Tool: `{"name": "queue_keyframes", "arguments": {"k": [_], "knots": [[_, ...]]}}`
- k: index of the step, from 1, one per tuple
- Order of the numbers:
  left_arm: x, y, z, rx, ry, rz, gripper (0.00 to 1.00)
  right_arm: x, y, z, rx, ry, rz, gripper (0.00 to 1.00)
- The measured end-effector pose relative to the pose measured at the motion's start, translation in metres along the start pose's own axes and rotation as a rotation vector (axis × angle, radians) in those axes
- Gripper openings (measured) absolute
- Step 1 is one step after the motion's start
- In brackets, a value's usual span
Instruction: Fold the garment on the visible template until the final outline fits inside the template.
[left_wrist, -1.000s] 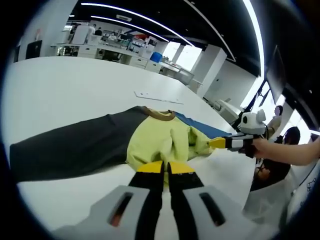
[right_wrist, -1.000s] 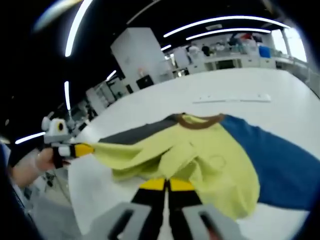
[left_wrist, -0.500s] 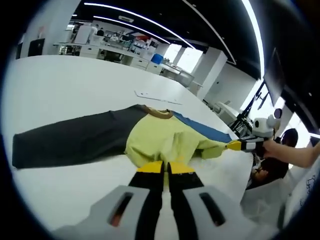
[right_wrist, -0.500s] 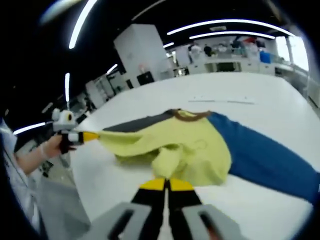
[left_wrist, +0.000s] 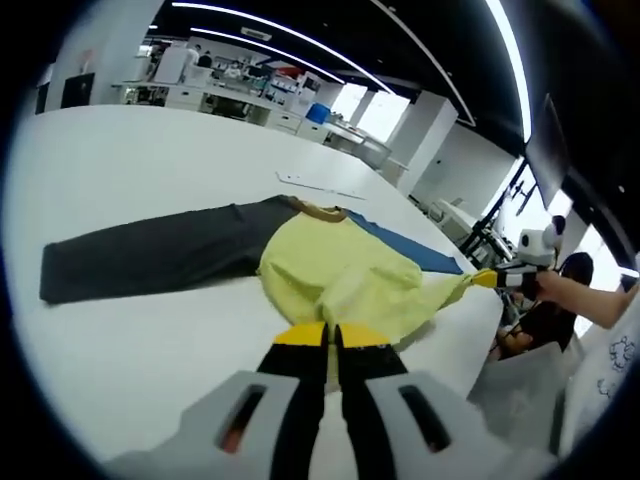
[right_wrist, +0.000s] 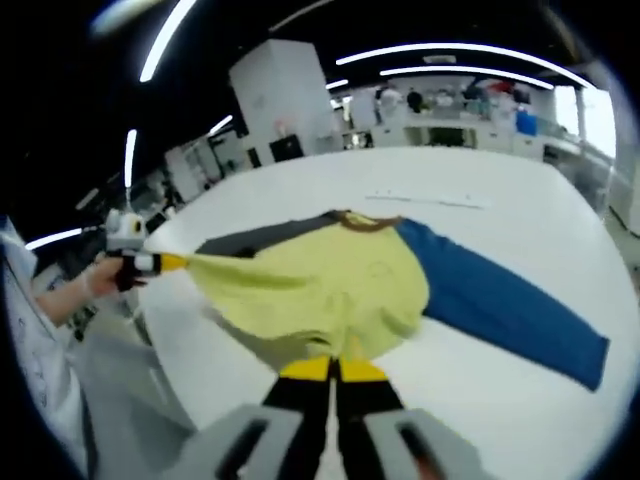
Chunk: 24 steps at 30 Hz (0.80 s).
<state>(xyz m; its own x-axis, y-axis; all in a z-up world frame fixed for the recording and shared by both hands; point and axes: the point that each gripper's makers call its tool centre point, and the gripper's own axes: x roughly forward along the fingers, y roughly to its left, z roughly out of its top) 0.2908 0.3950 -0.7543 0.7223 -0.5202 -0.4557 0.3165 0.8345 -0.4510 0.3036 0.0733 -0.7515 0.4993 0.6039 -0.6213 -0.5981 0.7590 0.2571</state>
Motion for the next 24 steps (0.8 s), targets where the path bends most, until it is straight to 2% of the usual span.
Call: {"name": "queue_keyframes", "arguments": {"k": [4,6,13,16,19,24], "knots": [[-0.006,-0.003,-0.011,-0.018,0.017,-0.004,0.0,-0.01,-0.001,-0.012,-0.016,0.025,-0.013,0.0],[-0.008,-0.002,-0.02,-0.028,0.054,-0.017,0.0,-0.015,0.001,-0.02,-0.033,0.051,-0.016,0.0],[-0.016,-0.005,-0.043,-0.054,0.093,-0.016,0.0,-0.031,0.005,-0.049,-0.127,0.144,-0.036,0.0],[-0.021,-0.011,-0.053,-0.031,0.127,-0.018,0.0,-0.034,0.006,-0.06,-0.136,0.164,-0.043,0.0],[-0.023,-0.007,-0.066,0.04,0.188,-0.007,0.0,-0.035,0.002,-0.069,-0.132,0.18,-0.049,0.0],[-0.023,-0.01,-0.079,0.055,0.229,-0.008,0.0,-0.034,0.003,-0.084,-0.16,0.222,-0.061,0.0]]}}
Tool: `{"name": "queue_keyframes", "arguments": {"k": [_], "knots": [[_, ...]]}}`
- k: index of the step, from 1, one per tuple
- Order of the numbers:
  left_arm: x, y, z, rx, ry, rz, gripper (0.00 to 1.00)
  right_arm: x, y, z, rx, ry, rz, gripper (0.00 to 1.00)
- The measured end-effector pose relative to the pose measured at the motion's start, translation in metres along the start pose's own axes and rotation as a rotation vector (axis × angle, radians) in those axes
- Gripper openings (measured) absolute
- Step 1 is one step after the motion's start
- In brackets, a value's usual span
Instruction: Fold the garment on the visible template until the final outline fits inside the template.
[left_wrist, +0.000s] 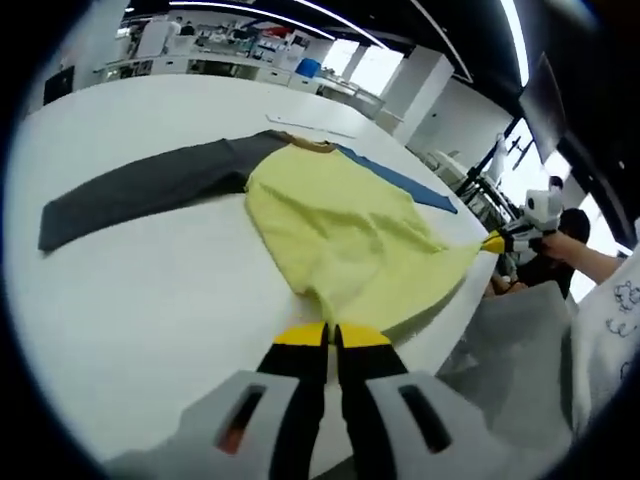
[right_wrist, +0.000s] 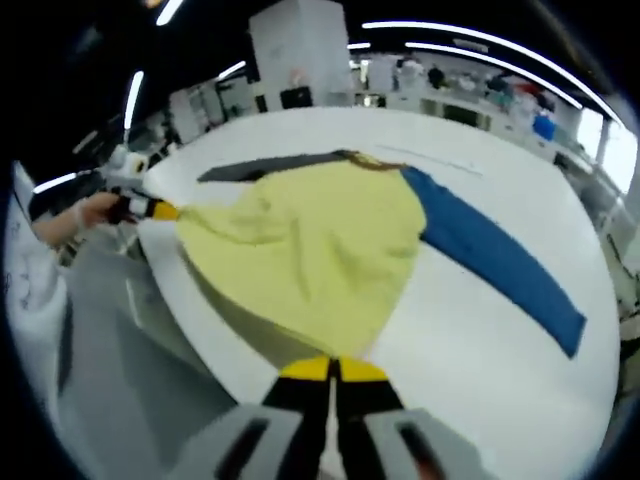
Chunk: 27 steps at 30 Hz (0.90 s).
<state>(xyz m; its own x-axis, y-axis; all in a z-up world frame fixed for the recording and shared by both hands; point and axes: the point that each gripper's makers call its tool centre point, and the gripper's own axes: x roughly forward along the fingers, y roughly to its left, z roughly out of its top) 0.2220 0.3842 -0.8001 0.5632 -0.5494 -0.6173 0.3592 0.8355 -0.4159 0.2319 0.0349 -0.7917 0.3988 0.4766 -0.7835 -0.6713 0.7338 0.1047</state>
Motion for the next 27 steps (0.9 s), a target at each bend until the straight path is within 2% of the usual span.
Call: {"name": "queue_keyframes", "arguments": {"k": [3,6,10,23,27], "knots": [[0.002,0.001,-0.012,0.007,0.044,0.006,0.0,0.004,0.002,-0.009,-0.036,0.034,-0.004,0.0],[0.003,-0.006,-0.021,-0.029,0.067,-0.003,0.0,0.007,0.004,-0.021,-0.087,0.079,-0.015,0.0],[0.008,-0.003,-0.039,-0.058,0.118,-0.004,0.0,0.013,0.004,-0.03,-0.11,0.104,-0.017,0.0],[0.008,-0.001,-0.058,-0.094,0.185,0.013,0.0,0.025,0.004,-0.05,-0.239,0.195,-0.019,0.0],[0.007,-0.001,-0.06,-0.098,0.195,0.015,0.0,0.026,0.003,-0.053,-0.242,0.204,-0.016,0.0]]}}
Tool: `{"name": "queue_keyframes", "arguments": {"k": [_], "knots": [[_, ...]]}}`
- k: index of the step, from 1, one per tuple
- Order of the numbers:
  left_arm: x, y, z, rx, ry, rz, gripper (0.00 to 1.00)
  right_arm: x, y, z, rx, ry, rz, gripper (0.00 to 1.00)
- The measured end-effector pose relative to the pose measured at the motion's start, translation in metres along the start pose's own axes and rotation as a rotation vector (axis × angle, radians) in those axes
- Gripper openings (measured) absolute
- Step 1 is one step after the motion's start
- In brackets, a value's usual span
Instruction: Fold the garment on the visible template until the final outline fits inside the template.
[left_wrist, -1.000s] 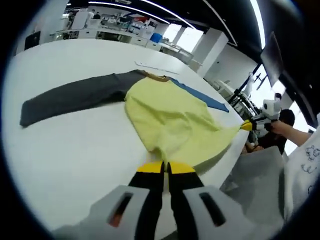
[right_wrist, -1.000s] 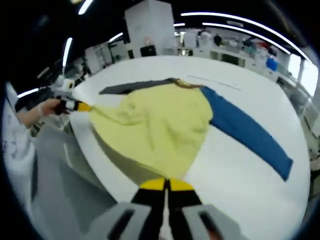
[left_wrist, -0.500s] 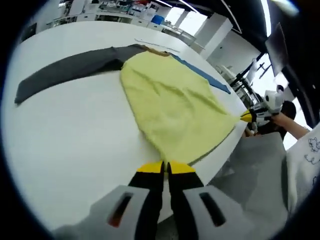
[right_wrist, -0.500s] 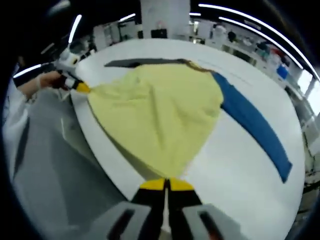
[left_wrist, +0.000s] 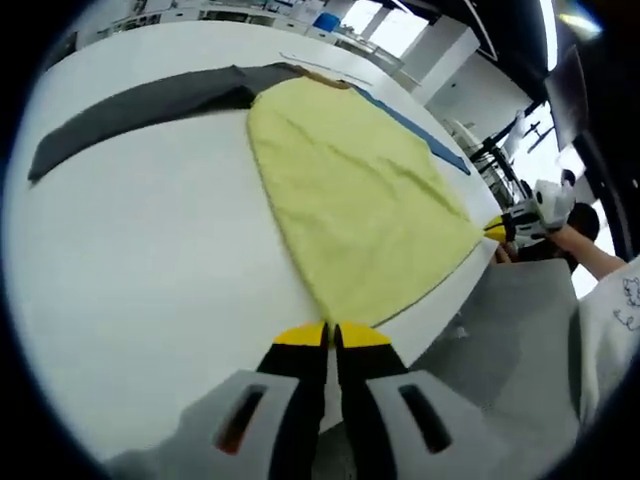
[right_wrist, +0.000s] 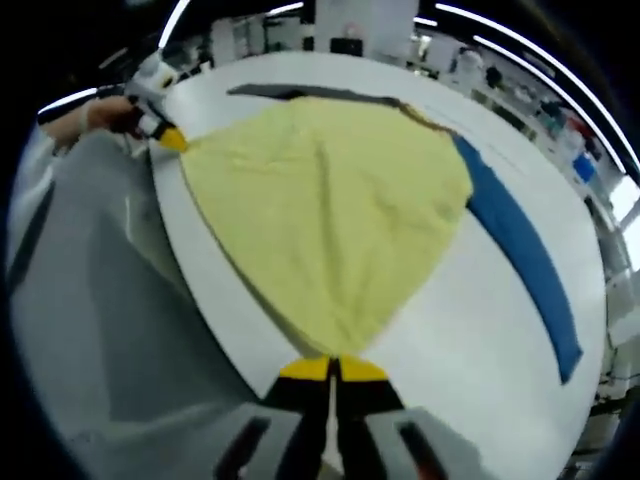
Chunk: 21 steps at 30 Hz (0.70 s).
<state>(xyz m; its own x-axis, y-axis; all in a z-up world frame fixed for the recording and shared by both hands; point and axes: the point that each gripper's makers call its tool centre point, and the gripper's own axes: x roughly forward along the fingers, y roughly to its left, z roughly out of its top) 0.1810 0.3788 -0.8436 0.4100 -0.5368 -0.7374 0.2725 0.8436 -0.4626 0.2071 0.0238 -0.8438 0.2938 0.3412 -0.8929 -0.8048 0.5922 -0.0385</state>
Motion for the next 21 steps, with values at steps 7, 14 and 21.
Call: {"name": "queue_keyframes", "arguments": {"k": [7,14,21], "knots": [[-0.001,0.0014,-0.0009,0.007,0.001,0.001,0.0,0.0038,0.003,-0.0039,-0.011,0.018,0.005,0.0],[0.0003,0.0021,-0.0006,-0.013,-0.015,-0.02,0.0,0.0038,0.0043,-0.0036,0.014,0.012,0.021,0.0],[-0.0012,-0.0012,-0.0012,-0.019,-0.045,-0.047,0.0,0.0014,0.0072,-0.0033,0.055,-0.006,0.057,0.07]]}}
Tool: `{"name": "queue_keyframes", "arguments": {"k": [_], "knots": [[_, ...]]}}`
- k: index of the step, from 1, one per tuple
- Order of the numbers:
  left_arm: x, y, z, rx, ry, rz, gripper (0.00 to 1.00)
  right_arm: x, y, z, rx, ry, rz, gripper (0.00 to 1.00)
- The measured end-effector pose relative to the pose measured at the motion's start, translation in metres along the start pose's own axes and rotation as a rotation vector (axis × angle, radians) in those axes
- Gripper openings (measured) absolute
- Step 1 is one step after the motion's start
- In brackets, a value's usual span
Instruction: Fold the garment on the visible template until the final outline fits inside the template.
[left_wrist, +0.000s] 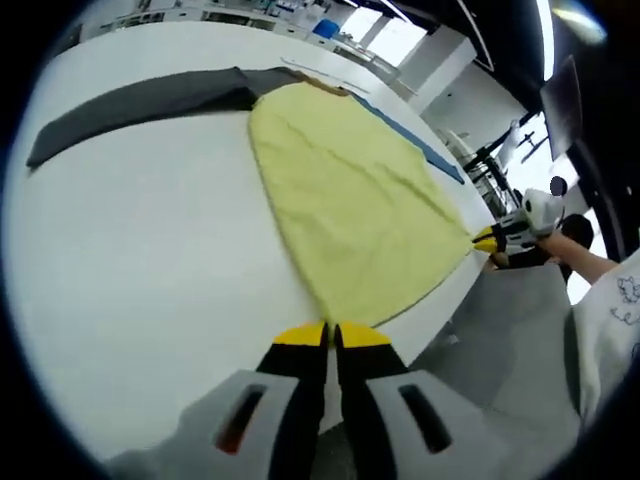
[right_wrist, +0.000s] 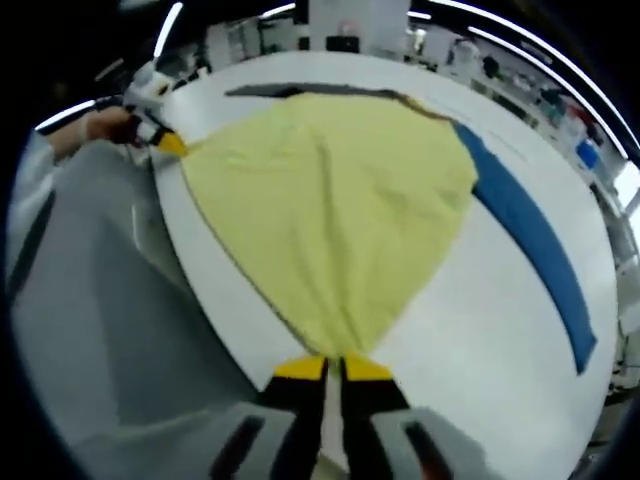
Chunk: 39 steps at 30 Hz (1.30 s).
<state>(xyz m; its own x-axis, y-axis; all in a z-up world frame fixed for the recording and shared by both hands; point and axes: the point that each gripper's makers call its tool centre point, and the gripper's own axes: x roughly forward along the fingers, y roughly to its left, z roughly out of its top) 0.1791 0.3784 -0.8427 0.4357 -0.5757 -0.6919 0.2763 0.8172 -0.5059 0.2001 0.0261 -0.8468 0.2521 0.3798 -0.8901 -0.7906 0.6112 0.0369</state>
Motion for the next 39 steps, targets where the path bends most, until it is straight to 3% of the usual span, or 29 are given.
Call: {"name": "queue_keyframes", "arguments": {"k": [7,9,11,17,24,30,34,39], "knots": [[-0.007,-0.01,0.019,-0.028,-0.088,-0.051,0.03,-0.019,-0.02,0.004,0.086,-0.08,-0.022,0.28],[-0.009,-0.013,0.029,0.022,-0.12,-0.046,0.08,-0.025,-0.026,0.011,0.113,-0.122,-0.039,0.33],[-0.011,-0.014,0.038,0.044,-0.144,-0.04,0.18,-0.029,-0.033,0.014,0.152,-0.164,-0.044,0.37],[-0.021,-0.021,0.065,0.094,-0.243,-0.063,0.37,-0.038,-0.053,0.03,0.235,-0.289,-0.112,0.65],[-0.029,-0.019,0.085,0.092,-0.331,-0.05,0.71,-0.056,-0.085,0.037,0.339,-0.372,-0.203,0.92],[-0.033,-0.015,0.096,0.171,-0.377,-0.01,0.99,-0.068,-0.113,0.036,0.426,-0.418,-0.262,0.99],[-0.033,-0.012,0.094,0.231,-0.352,0.011,0.99,-0.073,-0.135,0.031,0.471,-0.438,-0.285,0.99],[-0.035,-0.01,0.094,0.225,-0.359,0.025,0.99,-0.079,-0.17,0.022,0.529,-0.447,-0.342,0.99]]}}
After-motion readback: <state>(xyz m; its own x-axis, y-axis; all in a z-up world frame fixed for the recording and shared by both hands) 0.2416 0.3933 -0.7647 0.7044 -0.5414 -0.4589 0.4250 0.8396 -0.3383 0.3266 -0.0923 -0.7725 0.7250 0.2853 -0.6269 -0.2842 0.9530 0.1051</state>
